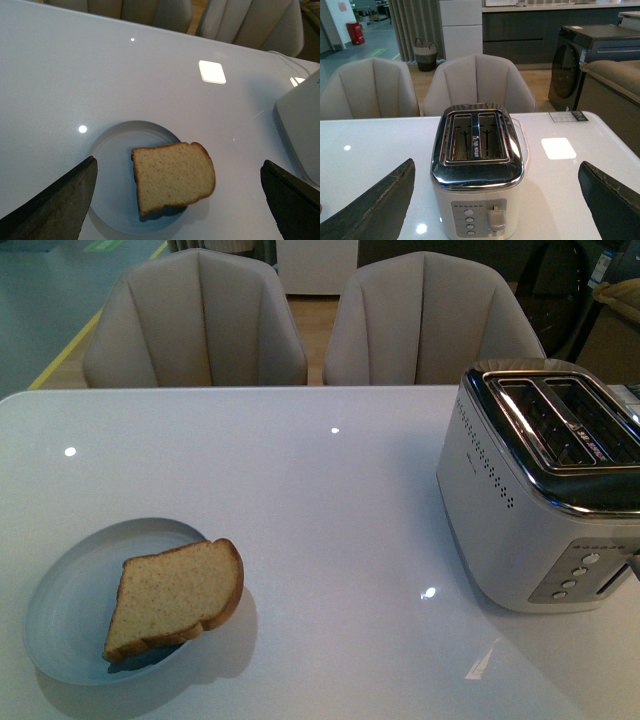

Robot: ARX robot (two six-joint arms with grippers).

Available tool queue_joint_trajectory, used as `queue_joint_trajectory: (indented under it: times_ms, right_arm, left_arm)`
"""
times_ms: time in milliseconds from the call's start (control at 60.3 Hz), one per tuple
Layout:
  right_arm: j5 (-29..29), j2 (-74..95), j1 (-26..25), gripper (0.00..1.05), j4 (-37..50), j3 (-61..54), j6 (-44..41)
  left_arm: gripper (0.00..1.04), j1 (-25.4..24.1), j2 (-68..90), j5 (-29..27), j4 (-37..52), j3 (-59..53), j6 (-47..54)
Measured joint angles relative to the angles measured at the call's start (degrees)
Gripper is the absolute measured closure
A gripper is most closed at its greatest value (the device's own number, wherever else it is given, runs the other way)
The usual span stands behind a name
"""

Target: Left arm holds plate, right arm toasts bread

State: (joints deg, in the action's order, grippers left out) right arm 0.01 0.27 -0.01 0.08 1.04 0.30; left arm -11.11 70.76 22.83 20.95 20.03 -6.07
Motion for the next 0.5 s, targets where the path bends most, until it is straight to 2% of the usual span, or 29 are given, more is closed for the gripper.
queue_joint_trajectory:
  times_ms: [216, 498]
  right_arm:
    - [0.0, 0.0, 0.0, 0.09, 0.0, 0.0, 0.0]
    - [0.0, 0.0, 0.0, 0.09, 0.0, 0.0, 0.0]
  left_arm:
    - [0.07, -3.7, 23.6, 0.5, 5.8, 6.6, 0.5]
    - [0.07, -5.0, 43.0, -0.8, 10.1, 12.0, 1.8]
